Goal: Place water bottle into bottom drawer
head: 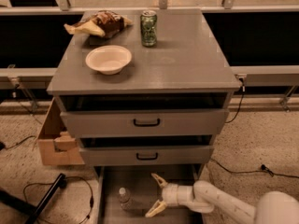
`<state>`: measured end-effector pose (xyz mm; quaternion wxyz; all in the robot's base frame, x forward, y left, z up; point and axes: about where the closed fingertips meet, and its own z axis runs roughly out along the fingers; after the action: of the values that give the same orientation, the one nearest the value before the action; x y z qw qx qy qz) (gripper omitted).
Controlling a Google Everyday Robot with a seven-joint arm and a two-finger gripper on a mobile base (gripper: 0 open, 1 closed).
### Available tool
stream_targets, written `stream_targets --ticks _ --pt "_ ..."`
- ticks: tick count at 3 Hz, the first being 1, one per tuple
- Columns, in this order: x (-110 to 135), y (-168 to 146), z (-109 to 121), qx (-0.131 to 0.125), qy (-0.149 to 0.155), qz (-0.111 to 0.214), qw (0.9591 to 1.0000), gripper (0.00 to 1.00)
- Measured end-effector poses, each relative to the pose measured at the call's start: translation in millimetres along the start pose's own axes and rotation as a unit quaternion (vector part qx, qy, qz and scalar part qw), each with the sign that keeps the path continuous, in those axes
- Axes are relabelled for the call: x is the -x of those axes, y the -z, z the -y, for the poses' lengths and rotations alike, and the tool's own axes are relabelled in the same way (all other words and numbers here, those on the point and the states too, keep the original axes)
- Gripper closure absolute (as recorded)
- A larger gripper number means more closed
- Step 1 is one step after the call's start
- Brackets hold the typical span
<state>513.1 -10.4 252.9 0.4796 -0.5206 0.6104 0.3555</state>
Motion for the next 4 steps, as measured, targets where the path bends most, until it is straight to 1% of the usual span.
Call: stream_targets --ticks 1,2,3,4 --pt "21 77 20 -0.069 -0.024 -0.076 0.9944 0.00" --pt "53 134 28 -0.135 -0.067 -0.135 0.9793 0.00" --pt "98 149 25 -0.181 -0.122 -0.186 0.9582 0.00" --pt "113 162 20 -0.204 -0.130 -0.208 0.9476 0.00"
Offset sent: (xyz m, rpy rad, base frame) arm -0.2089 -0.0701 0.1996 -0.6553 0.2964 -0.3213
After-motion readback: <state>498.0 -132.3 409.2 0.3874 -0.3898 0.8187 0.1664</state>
